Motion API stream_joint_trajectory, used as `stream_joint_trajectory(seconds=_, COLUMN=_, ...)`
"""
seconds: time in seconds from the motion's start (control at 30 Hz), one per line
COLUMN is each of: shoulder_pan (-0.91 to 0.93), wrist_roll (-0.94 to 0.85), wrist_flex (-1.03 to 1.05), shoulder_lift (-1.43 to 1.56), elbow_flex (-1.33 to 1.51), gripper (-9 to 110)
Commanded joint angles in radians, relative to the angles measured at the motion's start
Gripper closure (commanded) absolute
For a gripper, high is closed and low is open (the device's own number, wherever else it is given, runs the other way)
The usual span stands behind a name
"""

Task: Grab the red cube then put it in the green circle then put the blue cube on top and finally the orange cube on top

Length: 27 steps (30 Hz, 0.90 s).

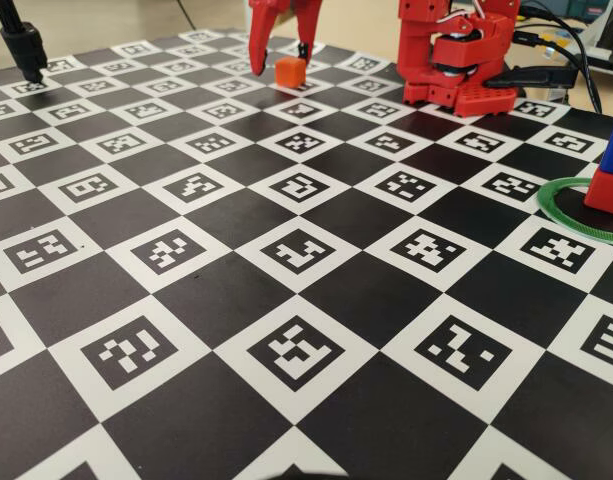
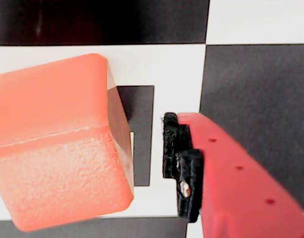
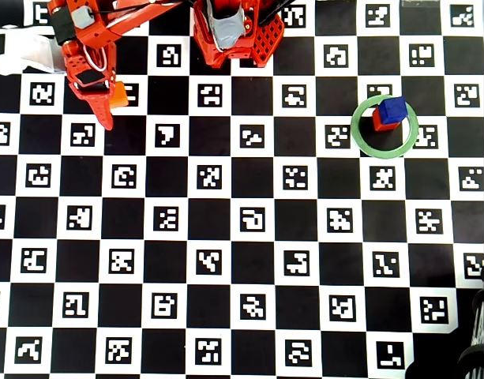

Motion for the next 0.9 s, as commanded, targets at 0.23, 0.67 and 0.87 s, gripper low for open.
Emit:
stream_joint_trajectory(seconds=0.23, shoulder_pan=0.025, wrist_roll=-0.018, wrist_flex=-0.064, shoulder_lift=0.101, elbow_flex=0.028, gripper=56)
stream_joint_trajectory(seconds=0.67, shoulder_pan=0.002, wrist_roll=-0.091, wrist_flex=-0.069, shoulder_lift=0.114, elbow_flex=0.02, gripper=56)
stream_joint_trajectory(seconds=0.87, shoulder_pan=-0.028, wrist_roll=-0.141, wrist_flex=-0.067, shoulder_lift=0.132, elbow_flex=0.005, gripper=56)
